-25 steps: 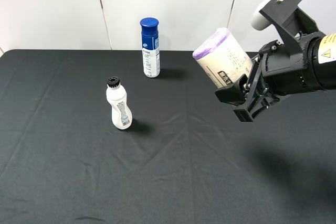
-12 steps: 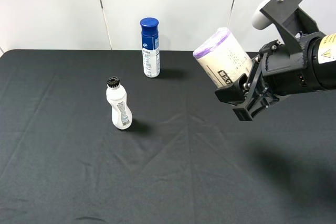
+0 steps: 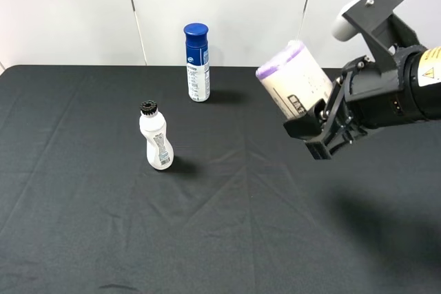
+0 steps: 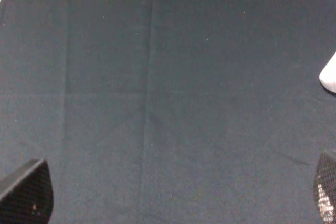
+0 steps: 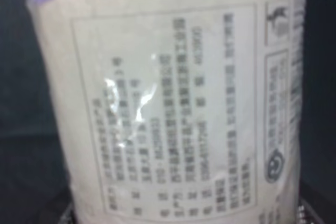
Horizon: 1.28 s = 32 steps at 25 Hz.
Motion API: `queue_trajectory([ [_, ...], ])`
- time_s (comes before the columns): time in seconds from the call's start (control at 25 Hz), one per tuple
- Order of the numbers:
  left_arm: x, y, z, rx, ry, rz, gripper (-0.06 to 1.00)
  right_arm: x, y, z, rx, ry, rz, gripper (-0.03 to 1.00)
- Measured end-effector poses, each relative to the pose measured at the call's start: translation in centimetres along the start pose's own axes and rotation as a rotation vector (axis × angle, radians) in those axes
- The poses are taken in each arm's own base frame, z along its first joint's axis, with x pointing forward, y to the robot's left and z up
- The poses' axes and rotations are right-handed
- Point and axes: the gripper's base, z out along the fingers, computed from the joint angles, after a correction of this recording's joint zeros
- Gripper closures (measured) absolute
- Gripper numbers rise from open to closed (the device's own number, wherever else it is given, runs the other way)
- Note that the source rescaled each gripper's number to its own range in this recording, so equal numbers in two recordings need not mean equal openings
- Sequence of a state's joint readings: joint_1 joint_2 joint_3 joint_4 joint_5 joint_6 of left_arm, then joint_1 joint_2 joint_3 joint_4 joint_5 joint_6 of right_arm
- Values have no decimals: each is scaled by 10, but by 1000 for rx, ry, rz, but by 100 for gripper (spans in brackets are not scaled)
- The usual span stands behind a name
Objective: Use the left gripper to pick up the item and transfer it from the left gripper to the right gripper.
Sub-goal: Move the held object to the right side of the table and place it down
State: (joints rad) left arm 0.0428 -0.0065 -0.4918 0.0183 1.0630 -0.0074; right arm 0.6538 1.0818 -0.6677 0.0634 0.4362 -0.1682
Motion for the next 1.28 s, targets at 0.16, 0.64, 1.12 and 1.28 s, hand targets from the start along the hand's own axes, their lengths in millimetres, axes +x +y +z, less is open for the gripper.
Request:
queue_trajectory([
  [0.16,0,0,0,0,0,0,-5,4,1,0,-6,47,60,96],
  [0.64,0,0,0,0,-1,0,-5,-2,-40,7,100,230,276,96],
  [1.12,0,0,0,0,-1,0,-5,-19,-79,78,100,474,286,96],
  [1.28,0,0,0,0,-1,0,-5,-23,-88,102,100,513,267,96],
])
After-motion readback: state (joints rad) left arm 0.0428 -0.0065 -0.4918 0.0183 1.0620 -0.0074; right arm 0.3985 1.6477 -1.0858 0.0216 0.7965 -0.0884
